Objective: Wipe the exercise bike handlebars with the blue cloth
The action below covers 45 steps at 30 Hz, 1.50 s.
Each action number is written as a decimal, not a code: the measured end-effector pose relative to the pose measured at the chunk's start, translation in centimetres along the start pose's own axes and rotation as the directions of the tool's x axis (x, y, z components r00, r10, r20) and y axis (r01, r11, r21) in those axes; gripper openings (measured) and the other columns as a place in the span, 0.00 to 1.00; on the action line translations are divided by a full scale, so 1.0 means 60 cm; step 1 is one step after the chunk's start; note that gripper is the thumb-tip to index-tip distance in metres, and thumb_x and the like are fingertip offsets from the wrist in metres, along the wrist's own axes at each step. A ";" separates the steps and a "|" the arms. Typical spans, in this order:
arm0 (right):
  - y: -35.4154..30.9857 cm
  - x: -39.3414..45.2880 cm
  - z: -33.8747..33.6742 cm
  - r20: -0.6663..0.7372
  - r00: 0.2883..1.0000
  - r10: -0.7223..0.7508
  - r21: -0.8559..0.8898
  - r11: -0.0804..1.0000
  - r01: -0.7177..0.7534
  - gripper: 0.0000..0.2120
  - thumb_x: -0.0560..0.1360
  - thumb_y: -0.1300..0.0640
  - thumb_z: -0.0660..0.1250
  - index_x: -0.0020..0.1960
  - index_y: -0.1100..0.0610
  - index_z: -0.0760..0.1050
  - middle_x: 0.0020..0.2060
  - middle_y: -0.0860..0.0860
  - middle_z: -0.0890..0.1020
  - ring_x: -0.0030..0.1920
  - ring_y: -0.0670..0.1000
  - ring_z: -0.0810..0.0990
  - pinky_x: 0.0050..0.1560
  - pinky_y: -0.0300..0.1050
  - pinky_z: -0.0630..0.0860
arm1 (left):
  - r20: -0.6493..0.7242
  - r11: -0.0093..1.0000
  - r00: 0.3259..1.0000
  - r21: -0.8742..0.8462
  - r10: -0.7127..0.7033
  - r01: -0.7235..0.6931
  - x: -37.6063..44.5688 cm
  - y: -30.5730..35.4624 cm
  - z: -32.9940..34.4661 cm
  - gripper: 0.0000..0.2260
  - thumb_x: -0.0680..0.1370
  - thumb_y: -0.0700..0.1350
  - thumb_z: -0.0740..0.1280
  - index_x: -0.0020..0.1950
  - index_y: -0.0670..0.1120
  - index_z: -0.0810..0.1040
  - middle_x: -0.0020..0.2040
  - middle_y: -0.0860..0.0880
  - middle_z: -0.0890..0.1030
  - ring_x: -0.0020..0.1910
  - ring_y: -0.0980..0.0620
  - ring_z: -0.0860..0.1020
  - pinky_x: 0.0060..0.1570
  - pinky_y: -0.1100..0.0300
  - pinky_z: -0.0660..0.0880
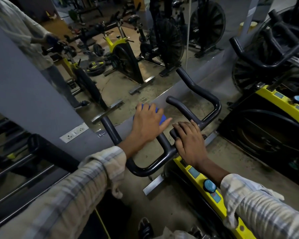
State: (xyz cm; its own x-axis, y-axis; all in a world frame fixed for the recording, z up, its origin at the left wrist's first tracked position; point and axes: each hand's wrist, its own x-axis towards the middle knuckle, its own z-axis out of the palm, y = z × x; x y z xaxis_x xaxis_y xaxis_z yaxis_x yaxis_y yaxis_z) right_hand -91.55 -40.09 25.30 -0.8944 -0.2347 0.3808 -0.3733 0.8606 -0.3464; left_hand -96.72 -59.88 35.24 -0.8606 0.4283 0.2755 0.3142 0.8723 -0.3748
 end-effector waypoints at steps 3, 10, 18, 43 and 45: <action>-0.001 0.001 0.000 0.011 1.000 0.012 0.001 1.000 -0.012 0.25 0.80 0.52 0.57 0.75 0.56 0.73 0.71 0.57 0.77 0.75 0.58 0.73 0.85 0.58 0.54 | 0.160 0.994 0.981 -0.038 0.107 -0.102 0.047 -0.022 -0.025 0.27 0.83 0.68 0.53 0.52 0.49 0.81 0.45 0.46 0.80 0.48 0.43 0.81 0.51 0.49 0.71; -0.004 0.000 -0.003 -0.003 1.000 0.001 -0.003 1.000 -0.001 0.25 0.81 0.52 0.57 0.76 0.57 0.72 0.71 0.57 0.77 0.74 0.58 0.73 0.86 0.56 0.52 | 0.129 0.965 0.961 0.061 0.246 -0.255 0.031 -0.005 -0.020 0.25 0.84 0.66 0.55 0.61 0.48 0.81 0.54 0.44 0.83 0.57 0.42 0.79 0.65 0.41 0.71; 0.000 0.001 0.002 -0.026 1.000 -0.014 0.022 1.000 0.014 0.24 0.82 0.50 0.55 0.74 0.57 0.74 0.70 0.57 0.78 0.73 0.58 0.74 0.85 0.58 0.55 | -0.290 0.852 0.843 -0.136 0.453 -0.505 -0.007 -0.002 0.014 0.19 0.85 0.61 0.62 0.54 0.47 0.82 0.49 0.45 0.84 0.50 0.44 0.82 0.62 0.42 0.75; 0.003 0.000 0.005 -0.045 0.998 -0.031 -0.014 0.999 0.031 0.25 0.81 0.52 0.55 0.75 0.58 0.74 0.70 0.57 0.78 0.74 0.57 0.73 0.85 0.57 0.54 | -0.334 0.769 0.766 -0.155 0.549 -0.619 -0.056 0.008 0.049 0.11 0.82 0.51 0.64 0.50 0.45 0.81 0.45 0.44 0.82 0.45 0.43 0.78 0.59 0.44 0.72; 0.004 0.000 0.002 -0.038 0.999 -0.035 -0.013 0.999 0.035 0.25 0.82 0.52 0.56 0.76 0.57 0.73 0.71 0.57 0.77 0.74 0.57 0.72 0.86 0.55 0.52 | -0.369 0.814 0.793 -0.140 0.485 -0.564 -0.039 -0.004 0.043 0.12 0.80 0.50 0.64 0.44 0.45 0.80 0.39 0.44 0.80 0.41 0.44 0.76 0.55 0.46 0.73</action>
State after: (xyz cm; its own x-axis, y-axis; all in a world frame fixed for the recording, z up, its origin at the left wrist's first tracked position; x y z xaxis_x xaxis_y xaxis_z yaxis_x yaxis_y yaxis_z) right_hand -91.66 -39.93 25.12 -0.8706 -0.2473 0.4253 -0.4010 0.8576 -0.3221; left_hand -95.82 -61.69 32.41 -0.3817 0.8499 0.3632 0.7970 0.5016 -0.3363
